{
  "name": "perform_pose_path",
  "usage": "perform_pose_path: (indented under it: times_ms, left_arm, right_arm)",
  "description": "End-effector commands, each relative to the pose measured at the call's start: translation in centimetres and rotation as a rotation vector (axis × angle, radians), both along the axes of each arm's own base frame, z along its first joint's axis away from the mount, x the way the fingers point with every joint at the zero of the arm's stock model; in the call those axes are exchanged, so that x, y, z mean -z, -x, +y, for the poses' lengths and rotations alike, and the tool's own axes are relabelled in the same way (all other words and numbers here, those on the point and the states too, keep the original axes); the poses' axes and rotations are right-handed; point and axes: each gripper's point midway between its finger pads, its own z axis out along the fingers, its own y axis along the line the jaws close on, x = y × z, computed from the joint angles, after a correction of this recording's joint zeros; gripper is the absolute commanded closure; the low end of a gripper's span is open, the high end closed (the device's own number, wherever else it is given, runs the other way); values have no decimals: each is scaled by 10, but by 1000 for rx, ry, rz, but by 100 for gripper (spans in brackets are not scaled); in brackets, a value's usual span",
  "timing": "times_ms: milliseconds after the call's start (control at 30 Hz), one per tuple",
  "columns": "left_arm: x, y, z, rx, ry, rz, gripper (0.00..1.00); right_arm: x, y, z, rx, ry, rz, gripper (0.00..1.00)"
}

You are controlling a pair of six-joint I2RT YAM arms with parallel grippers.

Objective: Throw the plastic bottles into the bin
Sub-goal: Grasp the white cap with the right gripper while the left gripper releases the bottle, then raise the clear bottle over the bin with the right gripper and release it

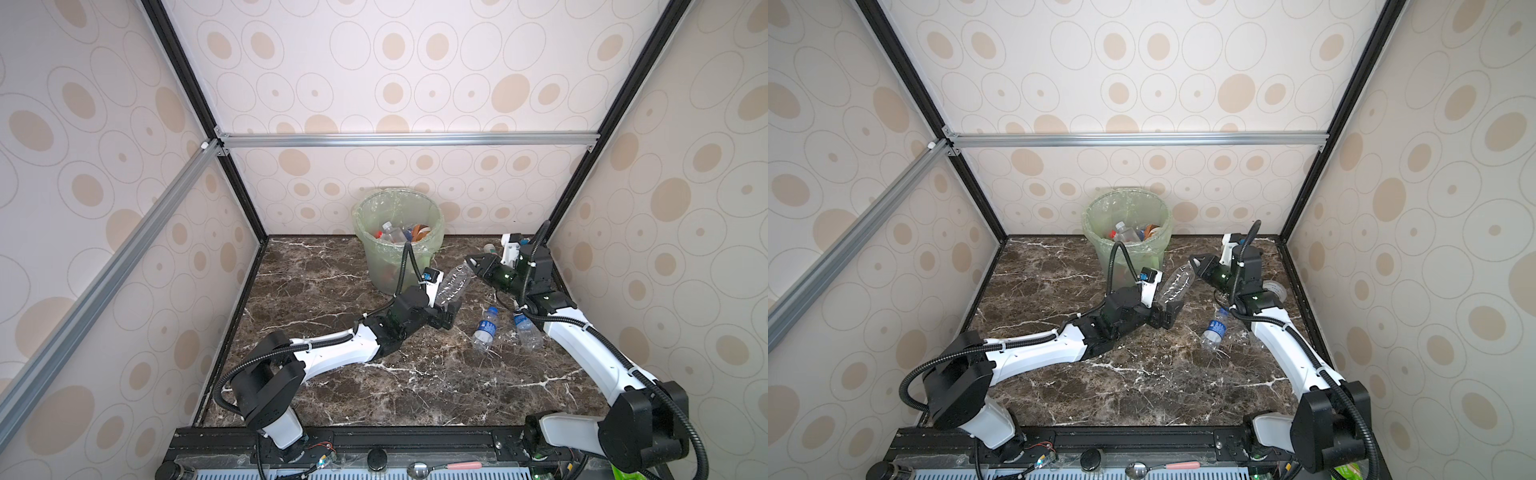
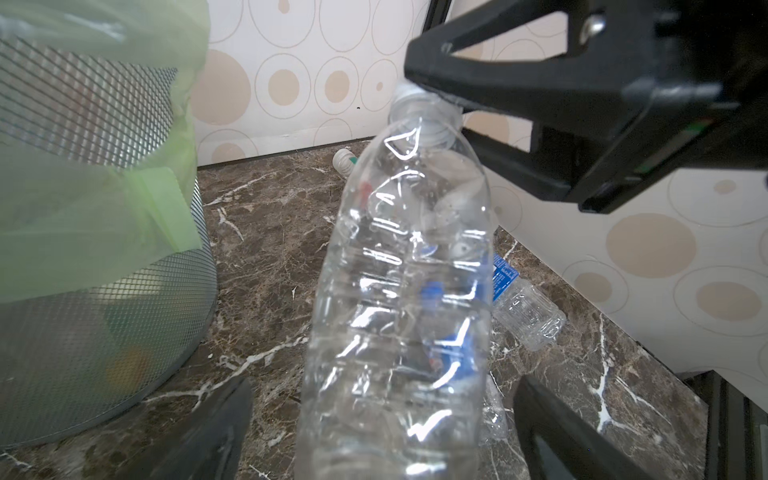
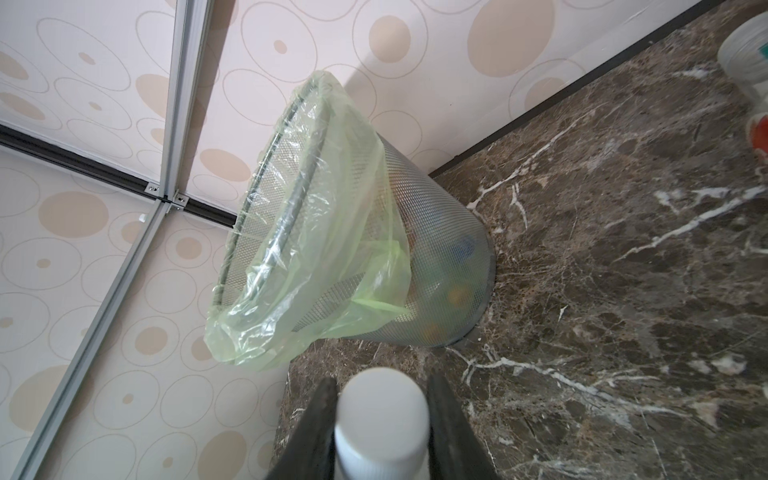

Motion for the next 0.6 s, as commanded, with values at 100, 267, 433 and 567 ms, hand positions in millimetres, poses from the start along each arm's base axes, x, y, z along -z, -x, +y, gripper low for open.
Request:
perform_pose_path:
  times_ms: [100, 267, 433, 567]
  left_arm:
    - [-38, 3, 14, -32, 14, -70, 1]
    - [-60, 2, 31, -72, -18, -104, 1]
    - [-93, -8, 66, -139, 30, -122, 1]
    - [-114, -24, 108, -213, 69, -107, 1]
  right_arm:
    - [-37, -19, -8, 53, 66, -93, 82]
    - [-92, -32, -14, 95, 110, -204, 81]
    - [-172, -35, -28, 172, 159, -373, 80]
    - [-243, -23, -49, 283, 204, -534, 79]
